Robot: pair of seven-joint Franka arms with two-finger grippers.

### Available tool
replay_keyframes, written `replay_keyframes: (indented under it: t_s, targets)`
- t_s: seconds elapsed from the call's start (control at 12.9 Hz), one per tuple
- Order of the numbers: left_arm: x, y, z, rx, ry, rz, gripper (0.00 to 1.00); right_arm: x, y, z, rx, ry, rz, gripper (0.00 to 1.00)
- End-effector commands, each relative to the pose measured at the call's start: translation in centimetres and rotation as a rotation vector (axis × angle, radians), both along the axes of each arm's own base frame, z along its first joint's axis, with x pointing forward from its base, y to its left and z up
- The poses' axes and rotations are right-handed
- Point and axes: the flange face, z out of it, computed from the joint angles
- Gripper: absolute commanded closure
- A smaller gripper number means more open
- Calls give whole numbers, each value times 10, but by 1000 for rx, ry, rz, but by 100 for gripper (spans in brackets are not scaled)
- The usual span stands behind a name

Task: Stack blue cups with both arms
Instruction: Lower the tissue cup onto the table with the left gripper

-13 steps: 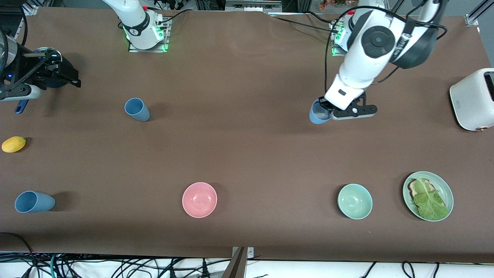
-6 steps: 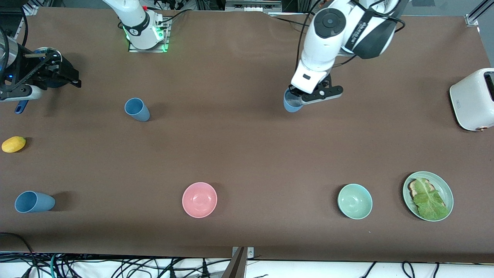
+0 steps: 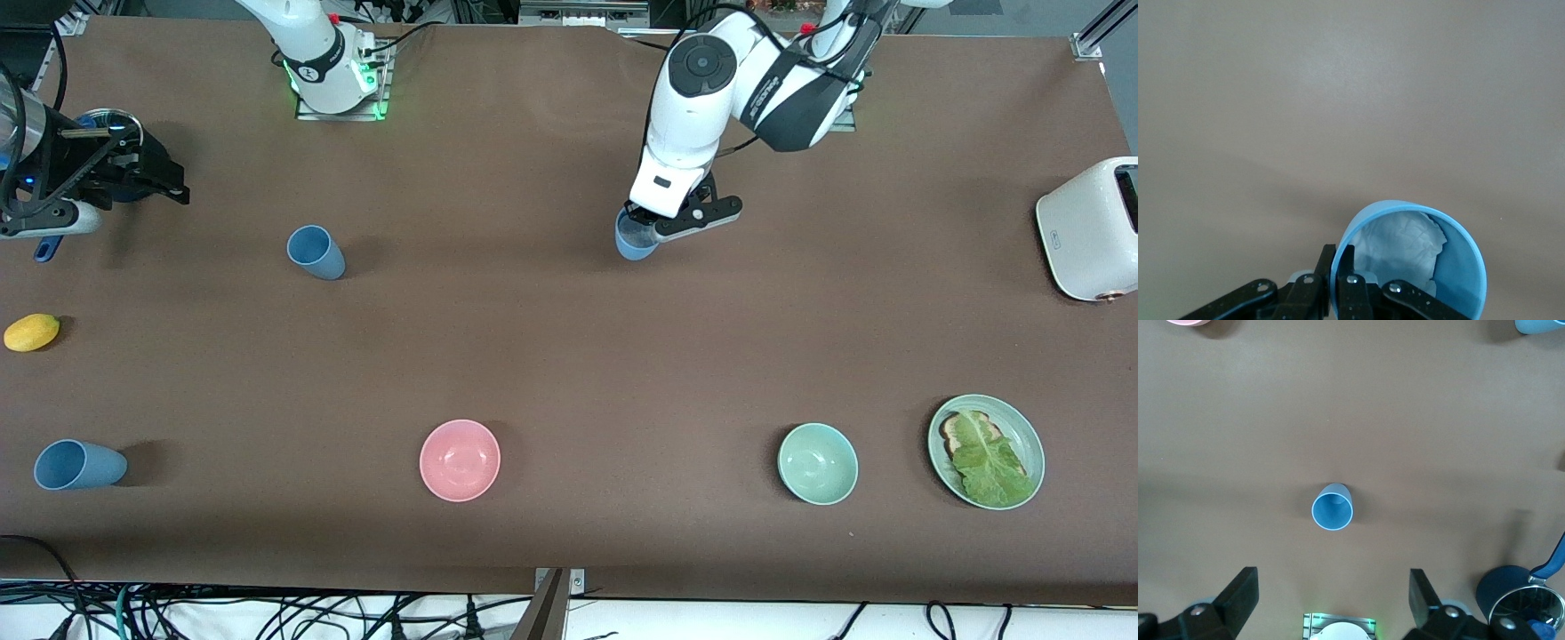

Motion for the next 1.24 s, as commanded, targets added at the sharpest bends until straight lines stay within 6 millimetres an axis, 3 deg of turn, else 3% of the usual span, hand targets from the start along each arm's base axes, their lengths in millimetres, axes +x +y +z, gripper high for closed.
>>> replay_keyframes:
  t_s: [0.0, 0.31, 0.85, 1.16]
  targets:
    - [8, -5, -16, -14, -20, 37, 100, -1, -1, -2, 0, 4, -11, 0]
    - [8, -18, -37, -42, -30, 74, 100, 2, 1, -7, 0, 9, -7, 0]
    - [18, -20, -101, 3, -90, 95, 100, 6, 0, -14, -1, 16, -9, 0]
    - [19, -25, -123, -1, -106, 124, 100, 15, 1, -23, 2, 9, -9, 0]
